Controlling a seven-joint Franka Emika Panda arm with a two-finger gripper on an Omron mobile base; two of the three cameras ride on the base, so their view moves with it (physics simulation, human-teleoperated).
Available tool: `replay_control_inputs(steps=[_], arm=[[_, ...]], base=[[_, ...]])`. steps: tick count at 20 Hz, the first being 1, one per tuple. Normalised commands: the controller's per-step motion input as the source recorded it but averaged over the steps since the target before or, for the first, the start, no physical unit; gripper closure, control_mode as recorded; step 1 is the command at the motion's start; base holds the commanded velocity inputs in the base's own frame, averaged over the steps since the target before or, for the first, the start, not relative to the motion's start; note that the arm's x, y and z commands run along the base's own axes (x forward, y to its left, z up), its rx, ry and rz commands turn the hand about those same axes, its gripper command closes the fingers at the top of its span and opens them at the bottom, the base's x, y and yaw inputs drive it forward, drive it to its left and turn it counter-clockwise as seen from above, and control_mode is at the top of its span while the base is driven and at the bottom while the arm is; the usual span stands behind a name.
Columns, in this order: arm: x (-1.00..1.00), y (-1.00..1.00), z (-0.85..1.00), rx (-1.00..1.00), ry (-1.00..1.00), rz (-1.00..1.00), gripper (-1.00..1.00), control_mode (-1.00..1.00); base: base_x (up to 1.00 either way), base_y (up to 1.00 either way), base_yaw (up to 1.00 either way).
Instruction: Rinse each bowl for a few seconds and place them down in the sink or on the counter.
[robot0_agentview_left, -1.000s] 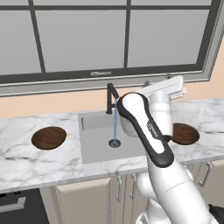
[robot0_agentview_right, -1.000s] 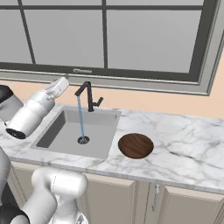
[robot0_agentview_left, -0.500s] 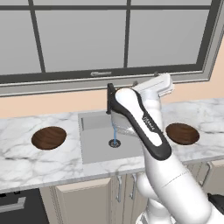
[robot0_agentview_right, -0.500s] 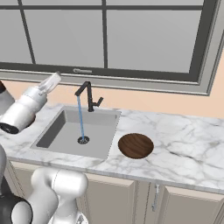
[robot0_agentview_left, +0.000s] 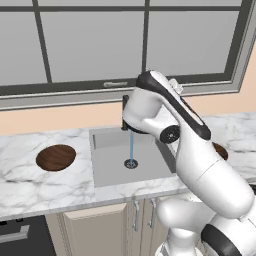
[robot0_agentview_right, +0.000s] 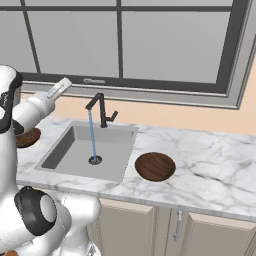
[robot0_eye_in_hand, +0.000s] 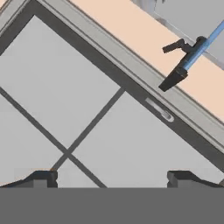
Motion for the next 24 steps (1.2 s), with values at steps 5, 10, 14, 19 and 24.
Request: replay_control_inputs(steps=[5, 10, 14, 19, 24], arm=[[0.01, 0.25, 0.26, -0.04, 0.42, -0.03, -1.0, -1.0], [0.0, 0.51, 0.21, -0.06, 0.19, 0.0, -1.0, -1.0], [-0.02, 0.59, 0.36, -0.14, 0.21, 0.01, -1.0, -1.0], [-0.19, 0.24, 0.37, -0.09, 0.22, 0.0, -1.0, -1.0], [-0.26, 0.04, 0.46, -0.09, 0.3, 0.03, -1.0, -1.0]], base=[[0.0, 0.0, 0.0], [0.0, 0.0, 0.0], [0.0, 0.0, 0.0], [0.0, 0.0, 0.0], [0.0, 0.0, 0.0]])
